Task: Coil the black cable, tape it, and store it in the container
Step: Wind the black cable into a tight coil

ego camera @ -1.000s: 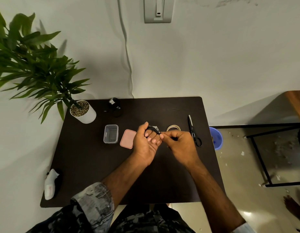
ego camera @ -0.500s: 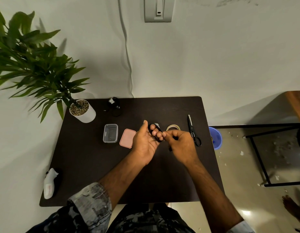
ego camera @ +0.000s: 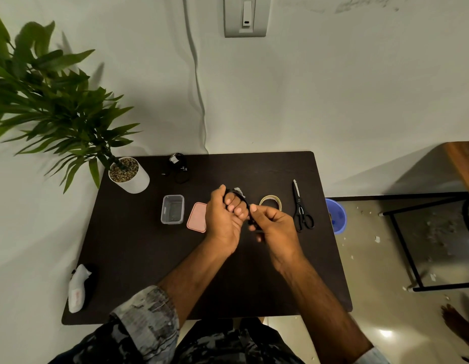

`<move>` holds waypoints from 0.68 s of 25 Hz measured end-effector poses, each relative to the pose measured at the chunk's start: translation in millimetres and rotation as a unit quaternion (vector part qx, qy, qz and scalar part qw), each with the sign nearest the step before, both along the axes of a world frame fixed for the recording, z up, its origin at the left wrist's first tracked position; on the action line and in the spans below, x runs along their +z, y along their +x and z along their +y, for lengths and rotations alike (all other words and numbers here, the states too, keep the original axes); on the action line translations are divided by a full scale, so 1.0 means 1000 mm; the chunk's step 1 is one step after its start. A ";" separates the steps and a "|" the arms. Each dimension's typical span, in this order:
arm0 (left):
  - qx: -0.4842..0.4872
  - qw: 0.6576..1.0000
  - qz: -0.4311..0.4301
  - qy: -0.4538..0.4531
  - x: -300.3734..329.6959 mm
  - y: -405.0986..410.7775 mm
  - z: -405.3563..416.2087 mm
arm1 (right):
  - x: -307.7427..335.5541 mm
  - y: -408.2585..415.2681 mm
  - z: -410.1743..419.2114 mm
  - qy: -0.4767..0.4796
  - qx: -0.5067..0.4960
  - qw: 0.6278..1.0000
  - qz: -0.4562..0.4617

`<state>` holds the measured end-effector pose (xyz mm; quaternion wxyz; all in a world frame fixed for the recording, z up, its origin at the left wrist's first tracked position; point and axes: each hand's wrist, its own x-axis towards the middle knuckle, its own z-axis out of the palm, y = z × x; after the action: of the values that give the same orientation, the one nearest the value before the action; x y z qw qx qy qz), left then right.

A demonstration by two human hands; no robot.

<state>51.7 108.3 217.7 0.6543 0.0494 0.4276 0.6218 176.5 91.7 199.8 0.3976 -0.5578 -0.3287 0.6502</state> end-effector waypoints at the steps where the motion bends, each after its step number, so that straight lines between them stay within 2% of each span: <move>1: -0.008 0.999 0.034 0.002 0.000 -0.001 0.000 | 0.001 0.000 -0.001 -0.001 0.004 1.000 0.018; 6: -0.050 0.984 0.167 0.040 0.005 -0.002 0.001 | 0.001 0.002 0.000 0.026 0.014 1.000 0.008; 9: -0.085 0.983 0.160 0.032 0.007 -0.002 0.002 | 0.001 0.000 0.002 0.000 -0.039 0.999 0.014; 12: -0.101 0.982 0.153 0.041 0.006 0.001 -0.001 | -0.002 0.000 0.005 -0.007 -0.033 0.999 -0.005; 15: -0.107 0.958 0.264 0.027 -0.003 0.000 -0.003 | -0.003 0.000 0.007 0.020 -0.012 0.999 -0.032; 17: -0.119 0.942 0.313 0.007 -0.008 0.000 -0.005 | -0.002 0.001 0.010 0.072 -0.019 0.993 -0.087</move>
<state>51.8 103.2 209.5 0.5563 0.2962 0.5978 0.4954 177.5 101.7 197.8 0.4191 -0.5885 -0.3970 0.5661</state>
